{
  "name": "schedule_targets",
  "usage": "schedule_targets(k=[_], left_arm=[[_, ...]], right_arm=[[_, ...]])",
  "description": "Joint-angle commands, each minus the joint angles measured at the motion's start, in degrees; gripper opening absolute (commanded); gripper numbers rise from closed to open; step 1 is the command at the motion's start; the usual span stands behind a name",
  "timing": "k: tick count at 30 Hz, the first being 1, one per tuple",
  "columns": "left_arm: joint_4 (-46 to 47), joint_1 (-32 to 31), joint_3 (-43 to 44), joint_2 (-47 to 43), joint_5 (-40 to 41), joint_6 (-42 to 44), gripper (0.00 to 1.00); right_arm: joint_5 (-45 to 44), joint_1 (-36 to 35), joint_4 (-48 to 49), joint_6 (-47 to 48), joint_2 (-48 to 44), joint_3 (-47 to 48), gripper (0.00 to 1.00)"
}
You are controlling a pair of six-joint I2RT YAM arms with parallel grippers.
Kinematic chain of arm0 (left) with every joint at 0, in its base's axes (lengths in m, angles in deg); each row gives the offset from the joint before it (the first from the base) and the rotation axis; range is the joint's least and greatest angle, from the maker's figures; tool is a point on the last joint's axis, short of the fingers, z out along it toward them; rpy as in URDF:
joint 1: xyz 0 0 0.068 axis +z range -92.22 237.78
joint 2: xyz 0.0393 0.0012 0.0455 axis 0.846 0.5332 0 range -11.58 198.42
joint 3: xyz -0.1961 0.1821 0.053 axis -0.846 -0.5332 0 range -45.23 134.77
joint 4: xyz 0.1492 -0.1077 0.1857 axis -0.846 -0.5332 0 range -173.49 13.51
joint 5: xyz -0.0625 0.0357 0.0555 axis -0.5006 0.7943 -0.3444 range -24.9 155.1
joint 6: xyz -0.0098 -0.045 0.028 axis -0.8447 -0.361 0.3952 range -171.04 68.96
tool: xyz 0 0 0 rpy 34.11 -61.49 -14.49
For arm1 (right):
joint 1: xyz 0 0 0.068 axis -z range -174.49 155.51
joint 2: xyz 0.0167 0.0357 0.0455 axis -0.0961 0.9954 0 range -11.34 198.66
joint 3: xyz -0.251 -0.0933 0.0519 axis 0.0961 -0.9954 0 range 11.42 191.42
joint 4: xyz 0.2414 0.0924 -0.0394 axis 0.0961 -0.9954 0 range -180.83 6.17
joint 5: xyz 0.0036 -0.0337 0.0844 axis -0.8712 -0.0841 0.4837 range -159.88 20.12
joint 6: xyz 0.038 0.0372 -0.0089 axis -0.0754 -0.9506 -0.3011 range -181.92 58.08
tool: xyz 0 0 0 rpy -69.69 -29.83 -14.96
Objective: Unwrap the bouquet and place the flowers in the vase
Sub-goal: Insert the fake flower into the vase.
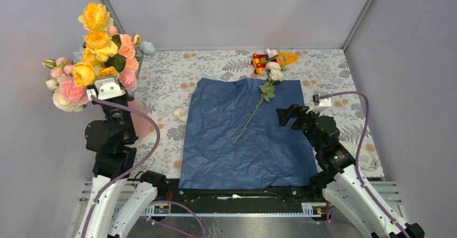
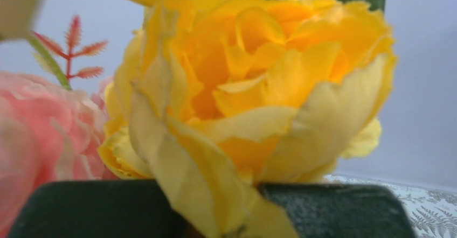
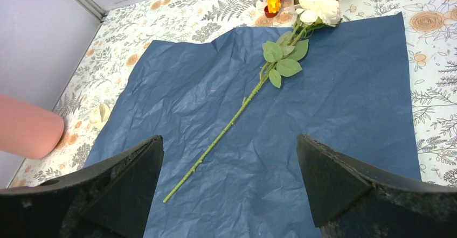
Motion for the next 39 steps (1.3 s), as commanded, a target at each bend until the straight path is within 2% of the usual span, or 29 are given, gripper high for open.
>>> schedule_targets(k=[1,8,28,39], left_arm=[[1.0,0.5,-2.1,-1.0,5.4,-2.0,0.0],[4.2,0.5,-5.4,-4.1,8.5,-1.1,0.0],[-2.1,0.5,-9.5,-6.3,10.8,-3.4,0.0],[-6.4,0.5,-6.5,-7.1,8.2,-5.1,0.2]], right_arm=[[0.7,0.3,1.5,0.0,-0.3,0.0,1.0],[0.8,0.3,1.6,-0.2,-0.3,-0.2,1.0],[0.8,0.3,1.5,-0.1,-0.1,-0.3,1.0],[2.6,0.3,2.1,0.3,0.1,-0.2,1.0]])
